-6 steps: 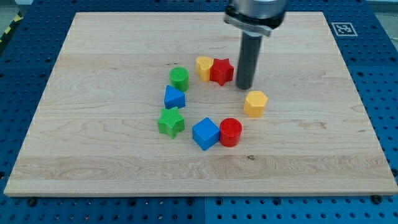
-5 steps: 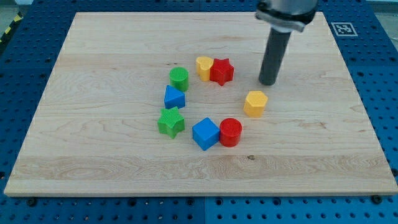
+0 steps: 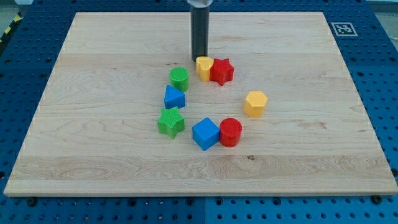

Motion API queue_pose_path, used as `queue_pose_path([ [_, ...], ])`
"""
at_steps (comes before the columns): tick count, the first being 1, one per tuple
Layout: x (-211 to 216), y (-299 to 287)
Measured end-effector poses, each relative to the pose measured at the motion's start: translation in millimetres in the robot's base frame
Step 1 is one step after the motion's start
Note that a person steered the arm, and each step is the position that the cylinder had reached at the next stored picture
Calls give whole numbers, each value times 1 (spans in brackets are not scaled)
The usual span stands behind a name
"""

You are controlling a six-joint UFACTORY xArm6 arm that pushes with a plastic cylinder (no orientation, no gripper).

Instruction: Slightly touch the yellow heart

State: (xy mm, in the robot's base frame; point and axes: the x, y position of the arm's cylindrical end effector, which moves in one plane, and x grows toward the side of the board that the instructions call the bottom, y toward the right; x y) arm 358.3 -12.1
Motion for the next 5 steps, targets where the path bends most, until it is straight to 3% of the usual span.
queue_pose_path([
  [1, 14, -11],
  [3, -2, -44],
  [5, 15, -44],
])
